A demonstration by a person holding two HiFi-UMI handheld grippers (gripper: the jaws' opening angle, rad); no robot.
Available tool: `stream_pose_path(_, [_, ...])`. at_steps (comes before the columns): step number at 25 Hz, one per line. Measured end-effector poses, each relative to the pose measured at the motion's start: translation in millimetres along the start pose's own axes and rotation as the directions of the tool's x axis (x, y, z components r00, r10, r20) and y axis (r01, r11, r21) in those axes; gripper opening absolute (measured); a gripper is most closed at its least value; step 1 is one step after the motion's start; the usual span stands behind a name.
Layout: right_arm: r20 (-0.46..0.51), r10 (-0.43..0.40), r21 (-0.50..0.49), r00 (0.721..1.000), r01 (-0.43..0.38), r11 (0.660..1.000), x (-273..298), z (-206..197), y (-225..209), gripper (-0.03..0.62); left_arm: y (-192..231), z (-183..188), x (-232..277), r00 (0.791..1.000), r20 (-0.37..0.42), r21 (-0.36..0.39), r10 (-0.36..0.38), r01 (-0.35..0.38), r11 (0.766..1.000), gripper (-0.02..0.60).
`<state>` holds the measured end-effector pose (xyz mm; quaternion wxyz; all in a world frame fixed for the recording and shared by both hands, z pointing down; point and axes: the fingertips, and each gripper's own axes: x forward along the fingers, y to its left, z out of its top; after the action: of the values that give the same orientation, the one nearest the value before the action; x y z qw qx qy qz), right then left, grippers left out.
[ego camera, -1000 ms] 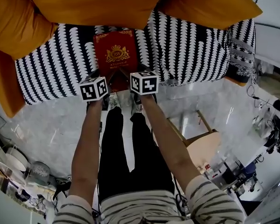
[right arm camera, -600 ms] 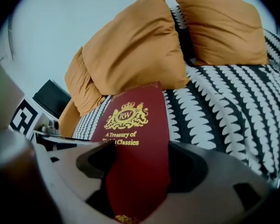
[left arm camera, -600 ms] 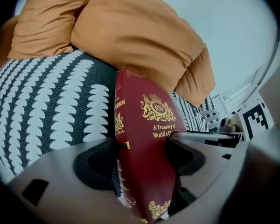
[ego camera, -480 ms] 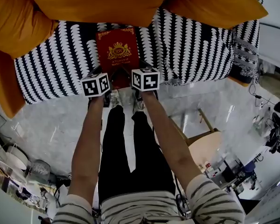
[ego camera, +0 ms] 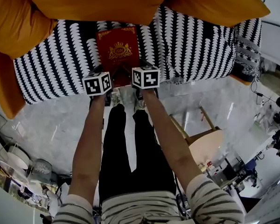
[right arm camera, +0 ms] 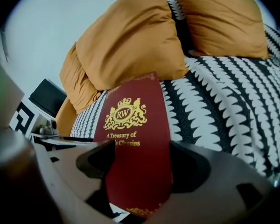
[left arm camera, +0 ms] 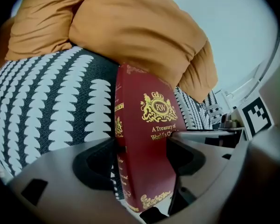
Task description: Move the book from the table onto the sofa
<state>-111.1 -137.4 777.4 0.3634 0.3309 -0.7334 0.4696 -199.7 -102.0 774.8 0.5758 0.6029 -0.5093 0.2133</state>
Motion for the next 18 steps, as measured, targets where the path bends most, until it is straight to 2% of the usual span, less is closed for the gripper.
stream_pose_path(4, [0.000,-0.012,0.006,1.000,0.012,1.000,1,-2,-7,0.354,3,-2,3,1.000,0.001,0.023,0.014,-0.014,1.000,0.347])
stream_pose_path(9, [0.032,-0.033,0.003,0.999,0.033,0.999,-18,8,-3,0.354,-2,7,-17,0.999,0.026,0.034,0.027,-0.028,0.999,0.347])
stream_pose_path(14, [0.041,-0.037,0.031,0.998,0.036,0.999,-22,10,-1,0.354,4,13,-29,0.998,0.056,0.007,0.039,-0.040,0.999,0.347])
stream_pose_path(18, [0.074,-0.042,0.031,0.996,0.040,0.999,-29,15,-1,0.353,1,13,-34,0.997,0.066,0.037,0.044,-0.047,0.998,0.347])
